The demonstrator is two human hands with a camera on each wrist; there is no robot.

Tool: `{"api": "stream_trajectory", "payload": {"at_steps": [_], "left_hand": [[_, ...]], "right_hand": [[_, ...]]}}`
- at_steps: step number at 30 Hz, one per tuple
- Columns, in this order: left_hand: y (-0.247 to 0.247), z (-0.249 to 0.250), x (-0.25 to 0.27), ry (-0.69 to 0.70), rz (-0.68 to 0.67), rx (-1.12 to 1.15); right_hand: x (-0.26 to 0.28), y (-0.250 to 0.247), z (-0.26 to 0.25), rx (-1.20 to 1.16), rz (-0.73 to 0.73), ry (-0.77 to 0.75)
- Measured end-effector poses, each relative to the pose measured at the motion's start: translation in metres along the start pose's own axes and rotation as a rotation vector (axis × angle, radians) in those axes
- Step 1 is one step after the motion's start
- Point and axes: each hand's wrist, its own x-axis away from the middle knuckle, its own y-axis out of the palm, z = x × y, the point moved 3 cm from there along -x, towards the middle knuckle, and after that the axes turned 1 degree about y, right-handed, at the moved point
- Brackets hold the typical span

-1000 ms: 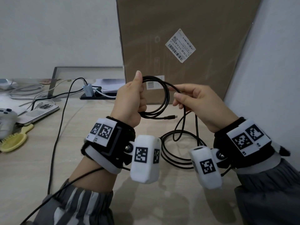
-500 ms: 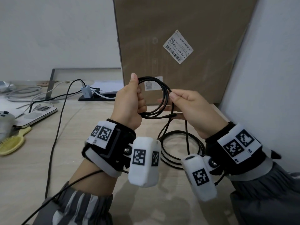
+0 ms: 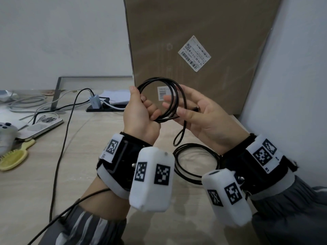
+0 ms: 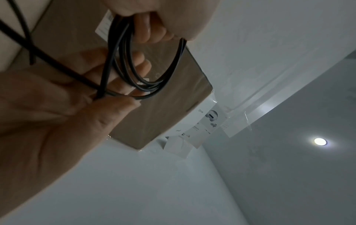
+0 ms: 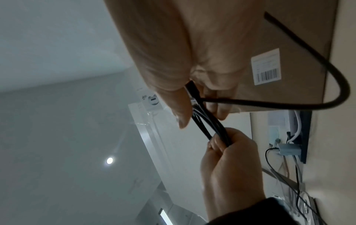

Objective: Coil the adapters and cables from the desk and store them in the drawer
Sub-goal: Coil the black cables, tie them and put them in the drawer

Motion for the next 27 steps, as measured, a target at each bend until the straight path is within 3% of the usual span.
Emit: {"api": "stream_trajectory", "payload": {"at_steps": [7, 13, 20, 24, 27], "left_hand": [[0.007, -0.001, 0.005, -0.052, -0.046, 0.071], [0.013, -0.006, 0.006, -0.129, -0.174, 0.011], [0.015, -0.013, 0.007, -0.148, -0.4, -0.332], [0.013, -0.009, 0.008, -0.195, -0.404, -0.473], [0.011, 0.001, 0.006, -0.105, -0.385, -0.676]], "right_hand": [[0.002, 0.001, -0.007, -0.075, -0.057, -0.068], [-0.001, -0.003, -0.003, -0.085, 0.104, -0.061], [-0.006, -0.02, -0.003, -0.143, 0.288, -0.084], [-0.006, -0.032, -0.007, 0.057, 0.28, -0.063], [-0.005, -0.028, -0.004, 0.284, 0.193, -0.051]]}}
